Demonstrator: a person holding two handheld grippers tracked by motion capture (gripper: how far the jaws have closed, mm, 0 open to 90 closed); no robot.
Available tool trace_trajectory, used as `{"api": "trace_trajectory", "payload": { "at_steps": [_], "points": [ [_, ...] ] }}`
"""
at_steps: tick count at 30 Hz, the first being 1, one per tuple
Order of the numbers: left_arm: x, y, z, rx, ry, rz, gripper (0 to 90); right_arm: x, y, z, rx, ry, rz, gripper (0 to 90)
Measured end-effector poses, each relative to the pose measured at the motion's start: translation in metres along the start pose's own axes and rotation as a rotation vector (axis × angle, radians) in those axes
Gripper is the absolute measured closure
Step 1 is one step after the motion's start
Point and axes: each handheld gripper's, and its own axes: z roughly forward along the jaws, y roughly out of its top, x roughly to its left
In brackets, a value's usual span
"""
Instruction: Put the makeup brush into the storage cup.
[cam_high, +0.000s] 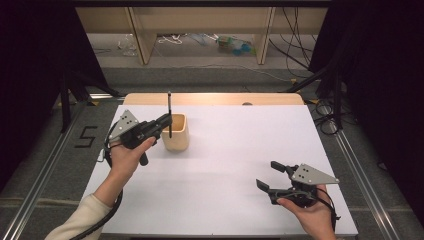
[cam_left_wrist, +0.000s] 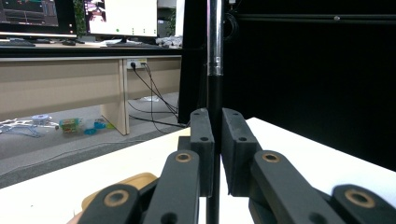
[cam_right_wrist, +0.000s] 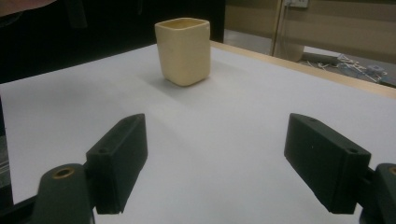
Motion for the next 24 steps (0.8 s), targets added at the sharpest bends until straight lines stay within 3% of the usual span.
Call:
{"api": "trace_trajectory", "payload": {
  "at_steps": [2, 3, 13, 15, 17, 24],
  "points": [
    [0.0005, -0.0002, 0.0002, 0.002, 0.002, -0.004, 83.7, -0.0001, -0.0004, 0.0009, -0.006, 0.006, 0.003, 22.5],
    [0.001, -0.0003, 0.0002, 0.002, 0.003, -0.001, 83.7, -0.0016, -0.0002, 0.0013, -0.018, -0.004, -0.021, 22.5],
    [0.0034, -0.0011, 0.0017, 0.002, 0.008, -0.003, 83.7, -0.0016, -0.0002, 0.0012, -0.015, -0.003, -0.022, 22.5],
    [0.0037, -0.0015, 0.0025, 0.004, 0.009, -0.005, 83.7, -0.0002, -0.0003, 0.0005, 0.001, 0.002, 0.001, 22.5],
    [0.0041, -0.0019, 0.0037, 0.004, 0.007, -0.002, 83.6, -0.0017, -0.0006, 0.002, -0.027, 0.0, -0.019, 22.5],
    [0.0048, -0.002, 0.0062, 0.008, 0.01, -0.003, 83.7, -0.0017, -0.0005, 0.0018, -0.022, -0.002, -0.018, 22.5]
  ]
}}
